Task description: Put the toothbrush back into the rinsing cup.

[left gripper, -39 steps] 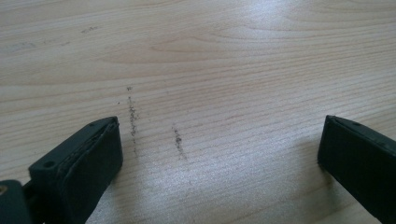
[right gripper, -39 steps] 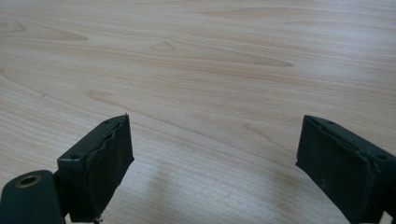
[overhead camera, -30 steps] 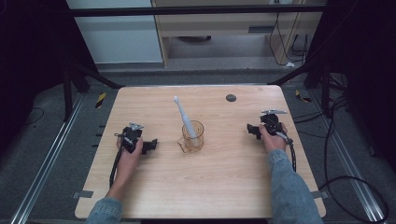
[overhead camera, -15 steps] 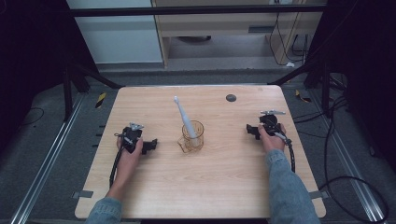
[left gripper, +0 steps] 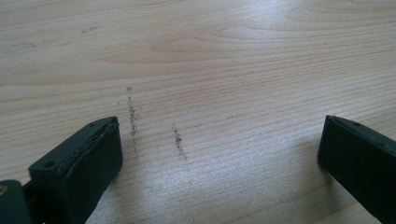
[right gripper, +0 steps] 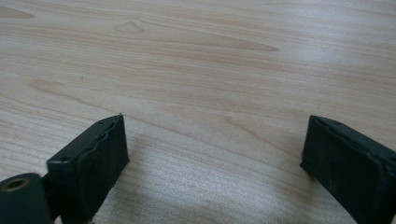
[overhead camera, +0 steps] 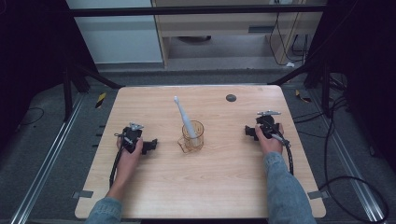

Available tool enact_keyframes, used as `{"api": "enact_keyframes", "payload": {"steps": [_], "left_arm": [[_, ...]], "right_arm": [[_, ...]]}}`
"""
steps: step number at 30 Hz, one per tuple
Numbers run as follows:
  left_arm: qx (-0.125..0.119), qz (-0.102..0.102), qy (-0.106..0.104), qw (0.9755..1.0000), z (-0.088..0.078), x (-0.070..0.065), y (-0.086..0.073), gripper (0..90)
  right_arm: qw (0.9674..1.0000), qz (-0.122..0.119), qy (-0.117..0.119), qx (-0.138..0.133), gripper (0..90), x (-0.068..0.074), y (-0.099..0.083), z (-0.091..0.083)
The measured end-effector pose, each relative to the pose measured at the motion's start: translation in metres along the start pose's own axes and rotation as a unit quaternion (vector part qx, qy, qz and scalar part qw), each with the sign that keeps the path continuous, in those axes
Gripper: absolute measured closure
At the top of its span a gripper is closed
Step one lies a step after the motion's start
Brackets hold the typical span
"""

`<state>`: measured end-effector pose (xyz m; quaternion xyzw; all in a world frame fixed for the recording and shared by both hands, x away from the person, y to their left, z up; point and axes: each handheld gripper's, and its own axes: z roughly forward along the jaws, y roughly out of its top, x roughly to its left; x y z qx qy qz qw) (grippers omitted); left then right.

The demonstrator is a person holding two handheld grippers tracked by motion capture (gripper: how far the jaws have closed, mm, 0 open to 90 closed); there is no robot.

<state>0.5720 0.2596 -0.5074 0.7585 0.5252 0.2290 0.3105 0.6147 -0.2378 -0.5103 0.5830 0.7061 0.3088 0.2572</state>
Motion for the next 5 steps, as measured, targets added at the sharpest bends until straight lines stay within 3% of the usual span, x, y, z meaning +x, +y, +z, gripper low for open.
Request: {"api": "enact_keyframes", "payload": {"steps": [2,5], "left_arm": [[0.0,0.0,0.0,1.0,0.0,0.0,0.0,0.0],[0.0,0.001,0.0,1.0,-0.0001,0.0001,0.0,0.0]], "right_arm": [[0.9997,0.018,-0.013,0.01,0.2,0.0006,0.0002,0.0006],[0.9992,0.03,-0.026,0.009,0.2,0.0001,-0.0009,-0.0001]]}}
